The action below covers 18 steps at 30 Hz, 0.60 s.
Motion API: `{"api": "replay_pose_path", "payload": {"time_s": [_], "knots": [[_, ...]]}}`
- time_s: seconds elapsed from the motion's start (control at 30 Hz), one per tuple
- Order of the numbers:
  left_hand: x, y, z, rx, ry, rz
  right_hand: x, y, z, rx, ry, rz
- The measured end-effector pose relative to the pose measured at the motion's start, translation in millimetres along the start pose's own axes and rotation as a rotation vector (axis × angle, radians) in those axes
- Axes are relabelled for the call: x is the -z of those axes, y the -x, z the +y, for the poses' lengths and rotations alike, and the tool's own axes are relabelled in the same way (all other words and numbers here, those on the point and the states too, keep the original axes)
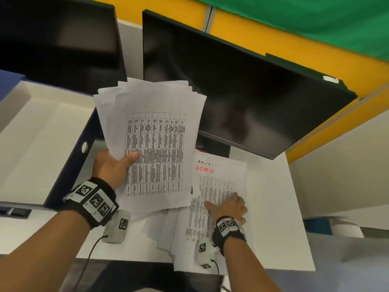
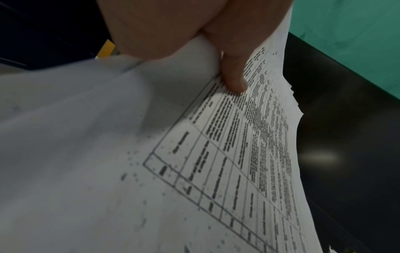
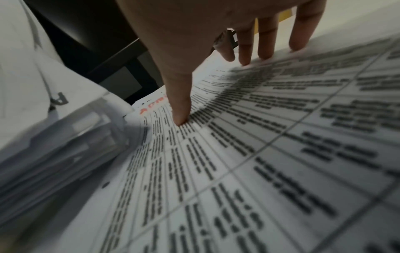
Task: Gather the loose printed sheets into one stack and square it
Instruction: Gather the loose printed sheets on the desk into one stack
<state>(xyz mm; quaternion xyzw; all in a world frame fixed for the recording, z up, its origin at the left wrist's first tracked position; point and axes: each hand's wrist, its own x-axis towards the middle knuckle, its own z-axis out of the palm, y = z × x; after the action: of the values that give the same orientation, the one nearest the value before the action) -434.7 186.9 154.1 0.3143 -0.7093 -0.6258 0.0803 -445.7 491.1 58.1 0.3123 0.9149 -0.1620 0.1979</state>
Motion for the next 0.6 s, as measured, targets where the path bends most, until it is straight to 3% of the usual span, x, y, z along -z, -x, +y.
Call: {"api": "replay_pose_path", "payload": {"time_s": [0.33,0.47,0.6], "knots": [[-3,2,-3,0.031,0.05,-0.027,6,-12,-9,-0.165,0.031,-0.022],[-5,2,-5,0.046,0.053,-0.036,10,-18,-7,-0.181,-0.123,-0.033],[-6,-2,-11,0.096,0.017,-0.036,29,-11,-4,-0.068,-0.378,0.026]]}}
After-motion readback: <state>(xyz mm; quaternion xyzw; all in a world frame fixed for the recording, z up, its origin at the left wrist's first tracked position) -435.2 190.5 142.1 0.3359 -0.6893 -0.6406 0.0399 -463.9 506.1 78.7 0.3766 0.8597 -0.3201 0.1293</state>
